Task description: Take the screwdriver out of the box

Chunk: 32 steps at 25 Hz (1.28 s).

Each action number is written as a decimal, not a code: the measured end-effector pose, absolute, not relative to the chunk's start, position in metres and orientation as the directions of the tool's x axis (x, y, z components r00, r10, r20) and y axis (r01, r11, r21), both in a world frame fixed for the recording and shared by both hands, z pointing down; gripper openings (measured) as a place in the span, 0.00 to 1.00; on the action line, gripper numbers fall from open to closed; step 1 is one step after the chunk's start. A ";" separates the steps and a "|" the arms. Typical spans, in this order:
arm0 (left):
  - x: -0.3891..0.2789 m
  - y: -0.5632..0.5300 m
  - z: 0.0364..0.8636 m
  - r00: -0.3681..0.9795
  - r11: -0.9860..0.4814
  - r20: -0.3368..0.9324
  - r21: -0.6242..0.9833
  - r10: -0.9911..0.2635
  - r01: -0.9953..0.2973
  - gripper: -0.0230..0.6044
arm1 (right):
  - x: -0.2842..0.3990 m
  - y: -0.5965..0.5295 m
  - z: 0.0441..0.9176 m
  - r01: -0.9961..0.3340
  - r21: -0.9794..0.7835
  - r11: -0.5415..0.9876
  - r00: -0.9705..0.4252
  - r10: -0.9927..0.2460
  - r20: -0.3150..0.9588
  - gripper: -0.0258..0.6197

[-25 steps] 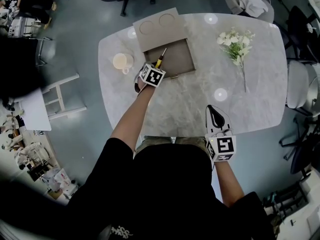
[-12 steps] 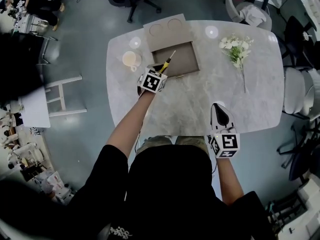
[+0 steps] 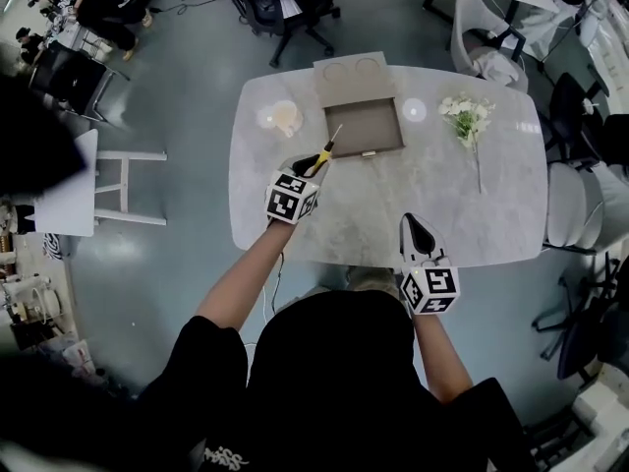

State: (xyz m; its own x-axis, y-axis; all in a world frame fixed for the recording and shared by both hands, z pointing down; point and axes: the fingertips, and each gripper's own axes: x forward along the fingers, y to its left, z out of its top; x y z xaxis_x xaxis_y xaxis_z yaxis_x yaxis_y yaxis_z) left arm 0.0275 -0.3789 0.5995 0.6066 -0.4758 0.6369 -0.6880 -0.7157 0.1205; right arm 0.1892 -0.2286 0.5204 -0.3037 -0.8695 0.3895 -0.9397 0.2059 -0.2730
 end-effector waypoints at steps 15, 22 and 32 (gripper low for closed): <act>-0.132 -0.182 0.477 0.585 -0.552 0.337 0.199 -0.737 -0.810 0.18 | 0.060 -0.139 0.449 -0.946 -0.144 0.291 -0.323 -0.893 0.315 0.06; -0.164 -0.121 0.449 0.548 -0.524 0.256 0.161 -0.796 -0.836 0.18 | 0.035 -0.108 0.432 -0.953 -0.110 0.284 -0.304 -0.908 0.290 0.06; -0.182 -0.105 0.430 0.535 -0.510 0.194 0.165 -0.822 -0.844 0.18 | 0.021 -0.097 0.428 -0.957 -0.071 0.281 -0.289 -0.913 0.289 0.06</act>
